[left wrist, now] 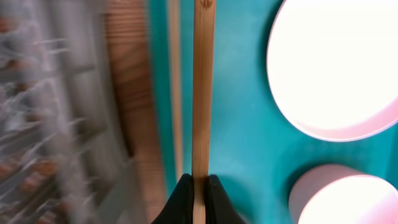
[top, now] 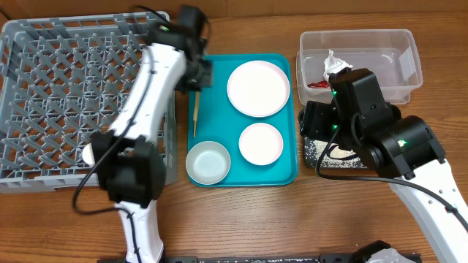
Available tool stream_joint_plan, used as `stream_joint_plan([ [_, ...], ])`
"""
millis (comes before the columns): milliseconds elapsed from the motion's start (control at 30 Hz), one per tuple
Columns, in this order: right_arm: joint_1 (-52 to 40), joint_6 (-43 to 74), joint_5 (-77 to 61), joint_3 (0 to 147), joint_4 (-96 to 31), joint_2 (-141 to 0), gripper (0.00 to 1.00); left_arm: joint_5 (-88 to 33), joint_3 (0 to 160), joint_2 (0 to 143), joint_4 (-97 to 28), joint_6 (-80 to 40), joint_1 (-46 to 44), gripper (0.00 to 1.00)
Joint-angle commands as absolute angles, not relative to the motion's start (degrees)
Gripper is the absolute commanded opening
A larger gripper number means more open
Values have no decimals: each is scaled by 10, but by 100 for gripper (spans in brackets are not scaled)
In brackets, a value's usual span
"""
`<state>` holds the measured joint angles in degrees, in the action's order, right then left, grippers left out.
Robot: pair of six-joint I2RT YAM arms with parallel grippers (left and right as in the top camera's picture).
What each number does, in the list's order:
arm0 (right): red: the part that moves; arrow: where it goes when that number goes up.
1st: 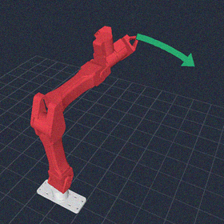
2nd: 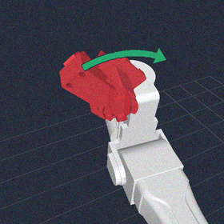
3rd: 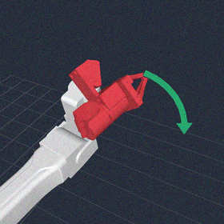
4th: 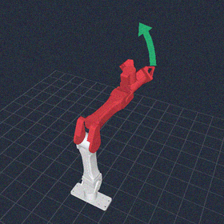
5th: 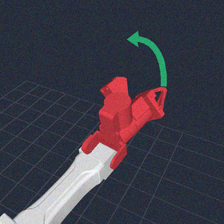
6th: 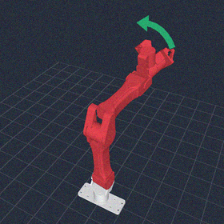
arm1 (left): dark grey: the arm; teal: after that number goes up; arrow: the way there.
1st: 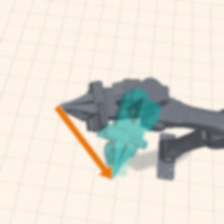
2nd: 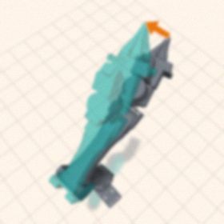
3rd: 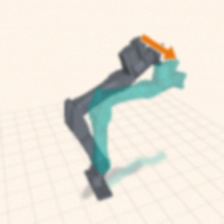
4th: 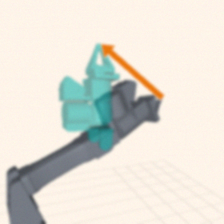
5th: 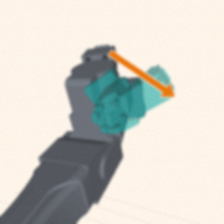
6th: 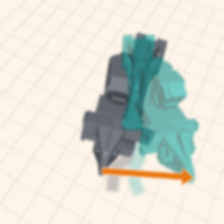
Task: Sort waste into correct bins and load items into the dishwasher
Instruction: 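Move the chopstick into the dish rack with the left gripper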
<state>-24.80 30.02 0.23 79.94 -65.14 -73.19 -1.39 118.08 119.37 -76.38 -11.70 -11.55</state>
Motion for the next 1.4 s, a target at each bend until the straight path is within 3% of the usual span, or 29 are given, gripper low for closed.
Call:
stream_joint_plan([
  [0, -247, 303, 3, 807, -649, -730, 61, -3, 1201, 1141, -793, -124, -89, 4],
  [300, -247, 302, 3, 807, -651, -730, 62, 40, 1147, 1140, -787, -77, -8, 4],
  [533, -247, 303, 3, 807, -653, -730, 62, 72, 1026, 1141, -687, -33, -12, 4],
  [767, -247, 303, 3, 807, -653, -730, 62, 124, 1020, 1141, -670, -67, -10, 4],
  [1067, -247, 303, 3, 807, -653, -730, 62, 100, 1002, 1140, -660, -72, -12, 4],
  [1367, -247, 303, 3, 807, -653, -730, 62, 21, 1089, 1085, -717, -73, -26, 31],
])
